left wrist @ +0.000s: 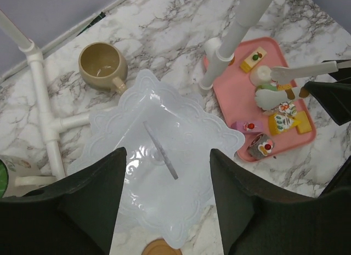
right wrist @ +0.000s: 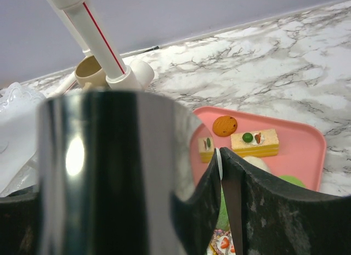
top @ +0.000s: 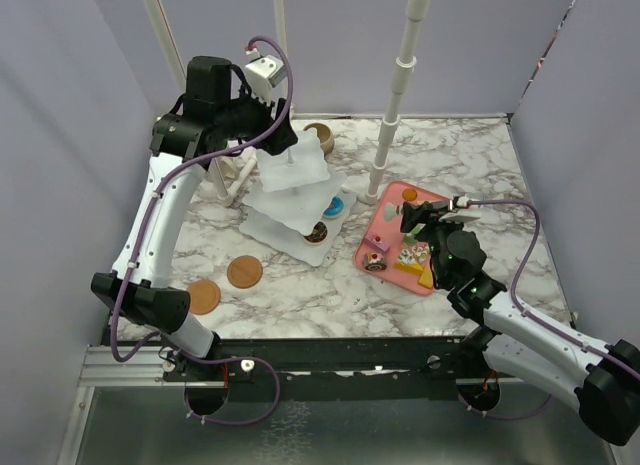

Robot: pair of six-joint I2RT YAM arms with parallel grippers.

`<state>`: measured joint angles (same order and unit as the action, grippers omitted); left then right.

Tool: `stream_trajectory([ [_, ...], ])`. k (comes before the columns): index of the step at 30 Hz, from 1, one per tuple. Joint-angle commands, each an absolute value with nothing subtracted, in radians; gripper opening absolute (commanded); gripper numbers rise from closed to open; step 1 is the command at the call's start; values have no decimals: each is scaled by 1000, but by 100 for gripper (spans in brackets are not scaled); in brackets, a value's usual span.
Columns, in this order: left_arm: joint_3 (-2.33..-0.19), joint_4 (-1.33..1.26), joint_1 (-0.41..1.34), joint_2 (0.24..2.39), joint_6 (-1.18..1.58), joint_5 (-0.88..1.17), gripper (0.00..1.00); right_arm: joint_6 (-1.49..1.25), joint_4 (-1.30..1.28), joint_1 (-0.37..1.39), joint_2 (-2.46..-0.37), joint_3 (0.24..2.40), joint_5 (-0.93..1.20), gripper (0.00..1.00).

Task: Serve the afternoon tea
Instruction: Adjust the desert table at the center of the board.

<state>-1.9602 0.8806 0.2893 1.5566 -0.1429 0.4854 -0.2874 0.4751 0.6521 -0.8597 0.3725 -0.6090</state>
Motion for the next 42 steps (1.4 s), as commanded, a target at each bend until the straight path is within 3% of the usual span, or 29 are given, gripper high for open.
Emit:
stream_trajectory([
  [1, -1923, 834, 287, 1578, -52, 482, 61, -280, 466, 640, -844, 363, -637, 75],
  [11, -1752, 659, 365, 1490, 112, 243, 42, -289, 431, 634, -872, 375, -676, 75],
  [23, -1618, 563, 506, 1387, 213, -111, 9, -302, 420, 614, -950, 411, -791, 75],
  [38, -1579, 567, 520, 1338, 340, -296, 6, -308, 561, 504, -1160, 449, -729, 75],
  [42, -1575, 573, 521, 1340, 363, -272, 14, -299, 597, 488, -1203, 450, -710, 75],
])
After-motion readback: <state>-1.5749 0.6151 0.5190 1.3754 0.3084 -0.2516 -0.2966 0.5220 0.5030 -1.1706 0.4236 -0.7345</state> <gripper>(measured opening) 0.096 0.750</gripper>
